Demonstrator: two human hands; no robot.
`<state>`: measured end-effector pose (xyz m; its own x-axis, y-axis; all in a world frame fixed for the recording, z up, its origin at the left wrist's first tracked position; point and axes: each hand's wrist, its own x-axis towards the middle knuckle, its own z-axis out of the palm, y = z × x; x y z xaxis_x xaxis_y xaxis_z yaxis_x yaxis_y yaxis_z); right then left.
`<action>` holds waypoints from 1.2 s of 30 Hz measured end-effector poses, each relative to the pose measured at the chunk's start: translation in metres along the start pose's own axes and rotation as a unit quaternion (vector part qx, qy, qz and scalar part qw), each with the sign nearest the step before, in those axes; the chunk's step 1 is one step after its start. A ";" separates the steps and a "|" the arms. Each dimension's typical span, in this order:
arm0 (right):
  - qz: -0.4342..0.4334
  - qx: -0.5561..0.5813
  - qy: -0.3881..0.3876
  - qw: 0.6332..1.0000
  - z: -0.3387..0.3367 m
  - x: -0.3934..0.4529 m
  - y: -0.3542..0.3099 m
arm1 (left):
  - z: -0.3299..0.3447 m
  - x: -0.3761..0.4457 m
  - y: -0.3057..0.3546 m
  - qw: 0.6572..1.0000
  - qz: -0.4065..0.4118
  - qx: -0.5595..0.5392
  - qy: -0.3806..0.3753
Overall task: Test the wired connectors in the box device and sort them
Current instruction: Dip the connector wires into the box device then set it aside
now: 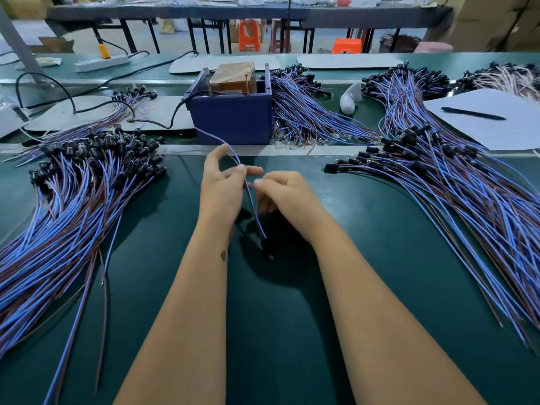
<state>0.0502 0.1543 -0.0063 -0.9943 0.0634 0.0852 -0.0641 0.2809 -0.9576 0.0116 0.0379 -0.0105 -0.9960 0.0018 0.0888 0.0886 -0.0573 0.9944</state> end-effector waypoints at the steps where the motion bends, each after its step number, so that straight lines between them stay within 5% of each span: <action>1: -0.001 0.036 0.047 0.998 0.000 0.001 0.000 | 0.001 -0.002 0.000 1.000 -0.004 -0.004 -0.014; 7: 0.028 0.079 0.167 0.982 -0.001 0.002 0.001 | 0.005 -0.006 0.003 0.997 0.000 0.021 -0.079; 11: 0.006 0.110 0.150 0.982 -0.002 0.001 0.002 | 0.007 -0.011 0.004 0.992 0.016 0.036 -0.117; 23: -0.018 0.064 0.160 0.985 -0.003 0.003 0.005 | 0.014 -0.016 0.002 0.984 0.035 0.166 -0.057; 36: -0.055 0.126 0.128 0.982 -0.002 -0.001 -0.002 | 0.005 -0.011 0.005 0.998 -0.024 0.015 -0.065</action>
<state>0.0514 0.1553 -0.0041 -0.9282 0.2937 0.2282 -0.2216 0.0562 -0.9735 0.0229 0.0426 -0.0063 -0.9901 0.1327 0.0456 0.0428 -0.0244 0.9988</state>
